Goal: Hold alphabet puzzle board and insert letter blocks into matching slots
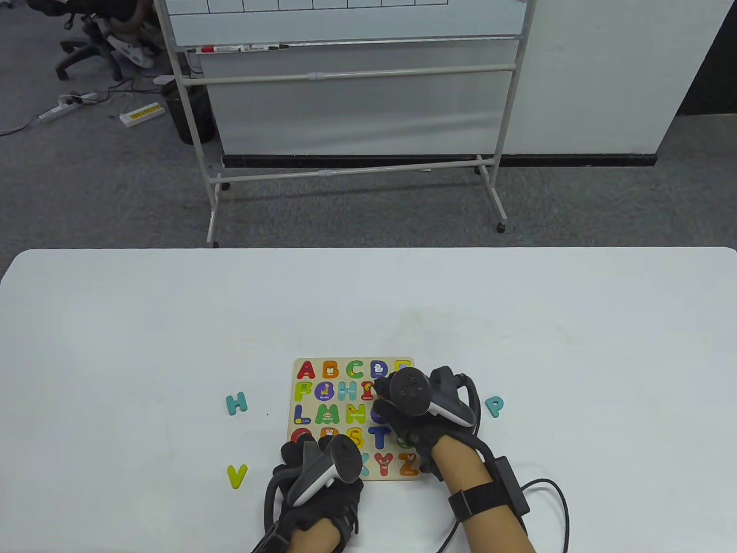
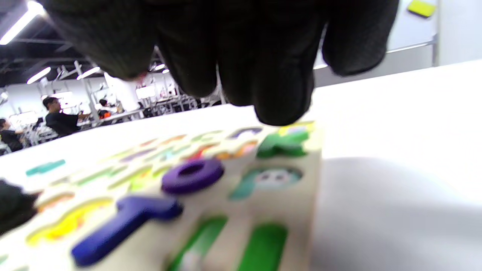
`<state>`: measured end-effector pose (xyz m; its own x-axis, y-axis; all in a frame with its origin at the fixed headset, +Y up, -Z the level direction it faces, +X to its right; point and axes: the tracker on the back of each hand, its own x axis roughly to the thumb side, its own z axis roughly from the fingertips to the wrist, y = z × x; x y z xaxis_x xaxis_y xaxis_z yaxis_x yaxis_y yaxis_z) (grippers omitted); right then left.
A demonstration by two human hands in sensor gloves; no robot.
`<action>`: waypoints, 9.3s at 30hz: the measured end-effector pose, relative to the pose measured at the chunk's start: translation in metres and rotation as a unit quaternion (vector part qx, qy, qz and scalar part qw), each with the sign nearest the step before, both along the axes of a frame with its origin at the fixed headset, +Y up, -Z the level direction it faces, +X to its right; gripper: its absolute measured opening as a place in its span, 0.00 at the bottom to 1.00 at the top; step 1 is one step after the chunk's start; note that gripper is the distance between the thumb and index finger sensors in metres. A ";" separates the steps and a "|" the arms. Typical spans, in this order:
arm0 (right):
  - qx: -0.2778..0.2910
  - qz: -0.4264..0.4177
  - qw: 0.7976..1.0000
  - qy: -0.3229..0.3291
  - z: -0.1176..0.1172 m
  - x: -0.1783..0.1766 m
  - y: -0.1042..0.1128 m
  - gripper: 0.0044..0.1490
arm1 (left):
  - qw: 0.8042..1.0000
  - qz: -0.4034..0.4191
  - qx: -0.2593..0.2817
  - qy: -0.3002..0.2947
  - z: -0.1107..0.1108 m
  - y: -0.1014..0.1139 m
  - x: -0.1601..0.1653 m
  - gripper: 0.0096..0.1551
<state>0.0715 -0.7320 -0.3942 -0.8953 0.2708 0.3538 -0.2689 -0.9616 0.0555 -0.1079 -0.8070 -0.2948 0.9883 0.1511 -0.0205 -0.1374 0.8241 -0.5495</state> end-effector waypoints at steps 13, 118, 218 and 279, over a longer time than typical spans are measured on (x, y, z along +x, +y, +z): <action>-0.044 0.067 0.986 -0.144 0.001 0.092 0.021 0.45 | 1.000 0.000 -0.002 0.001 0.000 0.000 0.001 0.52; 0.085 0.099 0.991 0.004 0.014 0.006 -0.033 0.23 | 1.000 0.004 -0.004 0.001 0.000 -0.002 0.001 0.53; -0.189 0.255 0.925 0.209 0.111 0.030 -0.088 0.58 | 0.981 -0.145 0.126 -0.002 -0.002 0.055 -0.150 0.40; -0.178 0.253 0.928 0.209 0.110 0.031 -0.087 0.58 | 0.981 -0.123 0.150 -0.032 -0.038 0.051 -0.049 0.29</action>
